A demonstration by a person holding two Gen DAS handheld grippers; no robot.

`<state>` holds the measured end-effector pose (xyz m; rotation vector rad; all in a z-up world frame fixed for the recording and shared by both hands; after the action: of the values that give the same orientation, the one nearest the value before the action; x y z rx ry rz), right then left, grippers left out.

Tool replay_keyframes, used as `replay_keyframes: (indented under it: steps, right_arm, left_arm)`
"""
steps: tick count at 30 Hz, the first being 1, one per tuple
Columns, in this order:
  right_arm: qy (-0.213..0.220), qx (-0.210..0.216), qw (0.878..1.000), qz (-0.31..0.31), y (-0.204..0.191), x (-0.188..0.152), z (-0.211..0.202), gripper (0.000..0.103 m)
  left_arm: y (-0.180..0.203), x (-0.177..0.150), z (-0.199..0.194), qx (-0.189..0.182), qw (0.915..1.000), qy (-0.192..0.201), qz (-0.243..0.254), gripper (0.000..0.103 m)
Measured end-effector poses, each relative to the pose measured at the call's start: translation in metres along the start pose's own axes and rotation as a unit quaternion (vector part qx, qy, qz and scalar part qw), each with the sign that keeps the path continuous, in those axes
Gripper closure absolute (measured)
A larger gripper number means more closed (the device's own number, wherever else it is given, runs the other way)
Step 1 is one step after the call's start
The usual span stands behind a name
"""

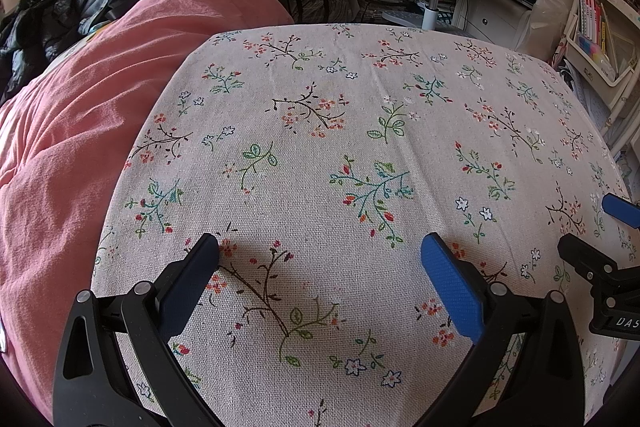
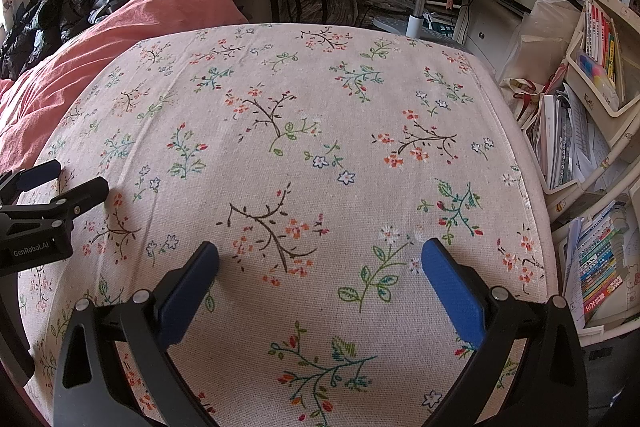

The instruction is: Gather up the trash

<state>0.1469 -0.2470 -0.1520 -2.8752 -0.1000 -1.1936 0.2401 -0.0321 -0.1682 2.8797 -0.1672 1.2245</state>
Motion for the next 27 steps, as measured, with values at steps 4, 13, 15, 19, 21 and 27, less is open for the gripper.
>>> replay_keyframes:
  steps: [4,13,15,19,21,27]
  right_arm:
    - [0.0,0.0,1.0,0.0,0.0,0.0001,0.0001,0.006]
    - [0.0,0.0,1.0,0.0,-0.0001,0.0,0.0001,0.006]
    - [0.0,0.0,1.0,0.0,-0.0001,-0.0001,0.0,0.006]
    - [0.0,0.0,1.0,0.0,-0.0002,0.0,0.0,0.006]
    - [0.0,0.0,1.0,0.0,-0.0001,0.0002,0.0001,0.006]
    - [0.0,0.0,1.0,0.0,0.0002,0.0012,0.0007,0.006]
  left_arm:
    - [0.0003,-0.0002,0.0006,0.0,1.0,0.0,0.0,0.006]
    - [0.0003,-0.0001,0.0006,0.0,1.0,0.0,0.0,0.006]
    - [0.0,0.0,0.0,0.0,1.0,0.0,0.0,0.006]
    - [-0.0001,0.0,0.0,0.0,1.0,0.0,0.0,0.006]
    - [-0.0001,0.0,0.0,0.0,1.0,0.0,0.0,0.006]
    - [0.0002,-0.0001,0.0004,0.0,1.0,0.0,0.0,0.006]
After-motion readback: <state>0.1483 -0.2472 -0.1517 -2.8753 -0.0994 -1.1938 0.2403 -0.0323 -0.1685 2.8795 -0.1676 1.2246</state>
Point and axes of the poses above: each gripper's, at about its wrist camera, not at the fingertips, and z roughly the way its jaws point, y to its right, x to its top, the point moved 7 cm from there along z, roughly the way its jaws point, and after that the axes turned 11 degrees about y, right-handed, at the moved point
